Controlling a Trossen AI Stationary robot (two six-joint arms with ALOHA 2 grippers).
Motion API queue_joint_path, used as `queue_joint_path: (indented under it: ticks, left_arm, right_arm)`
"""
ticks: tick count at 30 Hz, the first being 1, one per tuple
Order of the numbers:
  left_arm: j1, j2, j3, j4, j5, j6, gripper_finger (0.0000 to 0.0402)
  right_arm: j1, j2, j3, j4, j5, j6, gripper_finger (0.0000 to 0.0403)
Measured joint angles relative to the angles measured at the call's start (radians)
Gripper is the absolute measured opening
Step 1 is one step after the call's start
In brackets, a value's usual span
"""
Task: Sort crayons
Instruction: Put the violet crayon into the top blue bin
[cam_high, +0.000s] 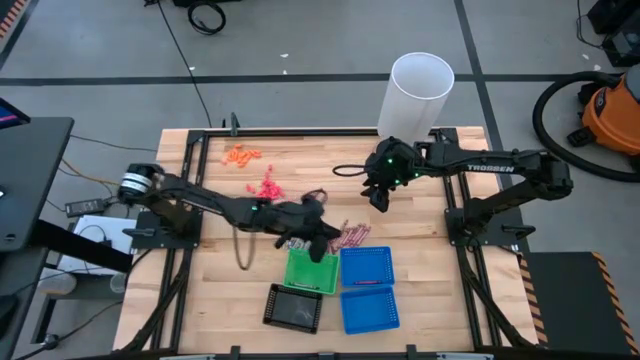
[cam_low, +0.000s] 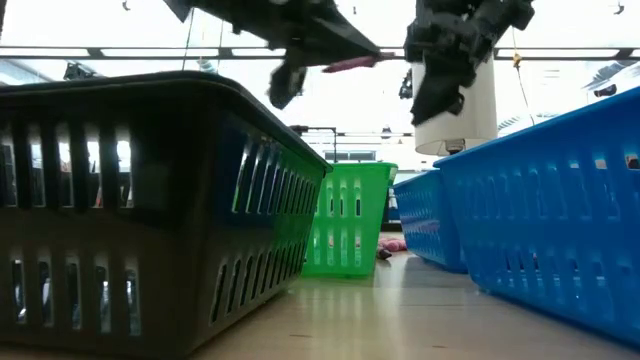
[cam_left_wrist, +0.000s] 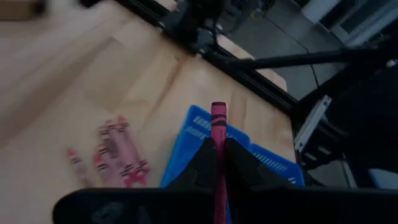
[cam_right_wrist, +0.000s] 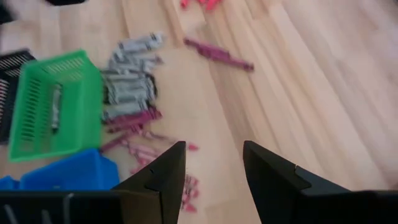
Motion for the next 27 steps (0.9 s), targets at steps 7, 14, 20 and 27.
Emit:
queue_joint_path:
  ticks: [7,14,20,27]
  left_arm:
    - [-0.001,0.209,0.238,-0.107,0.039,0.045,0.0016]
    - [-0.001,0.425,0.445,-0.138,0.189,0.100,0.0017]
    - [0.002,0.533,0.524,-0.128,0.200,0.082,0.0024]
    - [0.007,0.536,0.518,-0.103,0.242,0.071,0.0117]
  right_arm:
    - [-0.013,-0.080,-0.094,0.007,0.137,0.010,0.0169]
    - [-0.025,-0.170,-0.124,0.065,0.236,-0.016,0.0169]
    - [-0.032,-0.172,-0.126,0.085,0.178,-0.021,0.0169]
    - [-0.032,-0.167,-0.127,0.086,0.166,-0.049,0.0169]
